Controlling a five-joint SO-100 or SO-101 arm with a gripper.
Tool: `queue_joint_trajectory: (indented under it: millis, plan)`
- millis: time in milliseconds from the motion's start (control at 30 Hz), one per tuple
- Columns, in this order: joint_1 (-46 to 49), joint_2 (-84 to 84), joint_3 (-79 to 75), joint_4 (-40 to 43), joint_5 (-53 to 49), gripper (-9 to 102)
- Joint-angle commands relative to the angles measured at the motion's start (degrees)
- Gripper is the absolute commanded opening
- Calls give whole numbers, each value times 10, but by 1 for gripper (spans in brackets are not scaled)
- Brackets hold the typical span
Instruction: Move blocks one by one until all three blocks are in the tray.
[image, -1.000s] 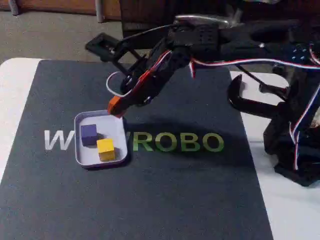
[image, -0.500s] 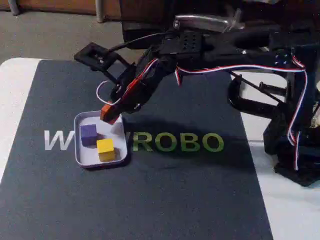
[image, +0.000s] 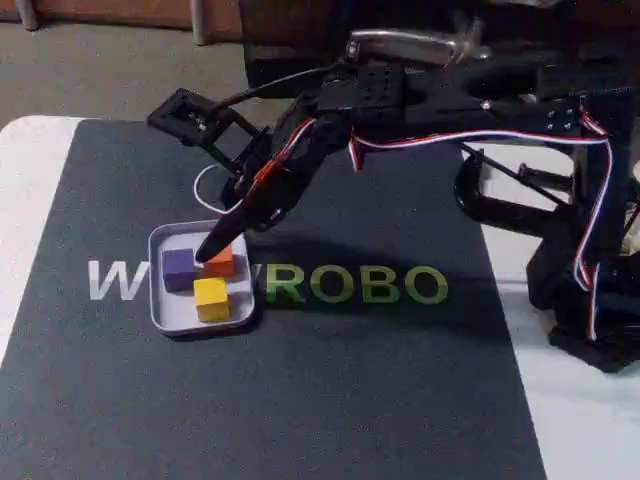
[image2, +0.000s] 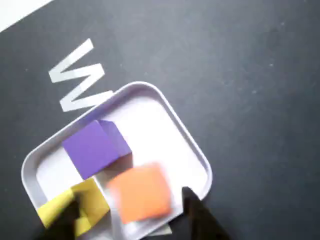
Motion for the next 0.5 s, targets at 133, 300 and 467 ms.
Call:
queue_joint_trajectory:
  millis: [133,300,467]
  plan:
    - [4,22,-31,-2,-4,30]
    - [11,47,-25,8,-4,30]
    - [16,64,-25,9,-6,30]
